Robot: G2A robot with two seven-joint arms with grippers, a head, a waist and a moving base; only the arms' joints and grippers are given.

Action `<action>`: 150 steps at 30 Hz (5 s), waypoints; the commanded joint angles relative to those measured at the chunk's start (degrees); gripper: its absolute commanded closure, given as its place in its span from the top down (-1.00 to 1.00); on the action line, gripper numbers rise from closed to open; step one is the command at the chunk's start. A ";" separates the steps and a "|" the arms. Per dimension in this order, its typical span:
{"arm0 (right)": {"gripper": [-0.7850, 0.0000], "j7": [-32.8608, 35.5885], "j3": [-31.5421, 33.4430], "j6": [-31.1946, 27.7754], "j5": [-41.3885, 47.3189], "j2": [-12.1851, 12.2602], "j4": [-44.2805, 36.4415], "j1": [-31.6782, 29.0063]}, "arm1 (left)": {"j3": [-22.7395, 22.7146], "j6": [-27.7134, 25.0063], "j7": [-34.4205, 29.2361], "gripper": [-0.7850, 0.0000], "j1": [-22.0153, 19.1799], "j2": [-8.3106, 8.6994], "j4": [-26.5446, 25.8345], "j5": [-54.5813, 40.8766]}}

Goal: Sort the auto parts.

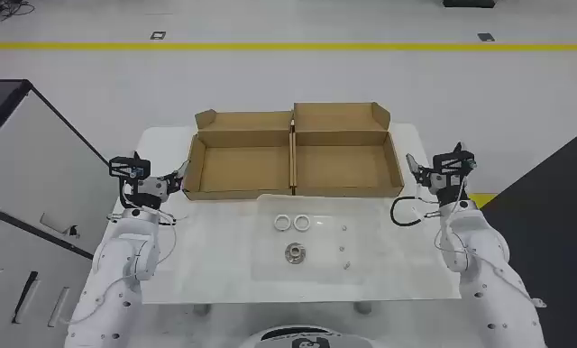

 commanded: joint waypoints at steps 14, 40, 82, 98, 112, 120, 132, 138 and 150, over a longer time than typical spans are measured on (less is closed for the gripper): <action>1.00 -0.10 5.18 -4.72 -2.44 0.59 -6.23 -2.88 | 0.00 0.00 0.00 1.00 0.00 0.00 0.00 0.00; 1.00 45.43 10.90 -54.86 11.83 6.37 -26.70 10.25 | 0.00 0.00 0.00 1.00 0.00 0.00 0.00 0.00; 1.00 68.87 -51.41 -35.41 39.82 25.17 -11.79 48.49 | 0.00 0.00 0.00 1.00 0.00 0.00 0.00 0.00; 1.00 67.44 -56.35 -36.83 37.15 24.55 -9.91 49.62 | 0.00 0.00 0.00 1.00 0.00 0.00 0.00 0.00; 1.00 73.07 -61.25 -31.21 33.74 24.36 -13.74 50.45 | 0.00 0.00 0.00 1.00 0.00 0.00 0.00 0.00; 1.00 73.87 -69.31 -30.43 36.97 24.76 -13.74 56.70 | 0.00 0.00 0.00 1.00 0.00 0.00 0.00 0.00; 0.68 72.88 -77.85 -31.41 42.79 24.25 -10.08 64.99 | 0.00 0.00 0.00 1.00 0.00 0.00 0.00 0.00; 0.36 71.54 -81.88 -32.75 44.85 23.62 -7.46 68.32 | 0.00 0.00 0.00 1.00 0.00 0.00 0.00 0.00; -0.03 71.43 -81.93 -32.88 44.66 21.86 -5.57 66.85 | 0.00 0.00 0.00 1.00 0.00 0.00 0.00 0.00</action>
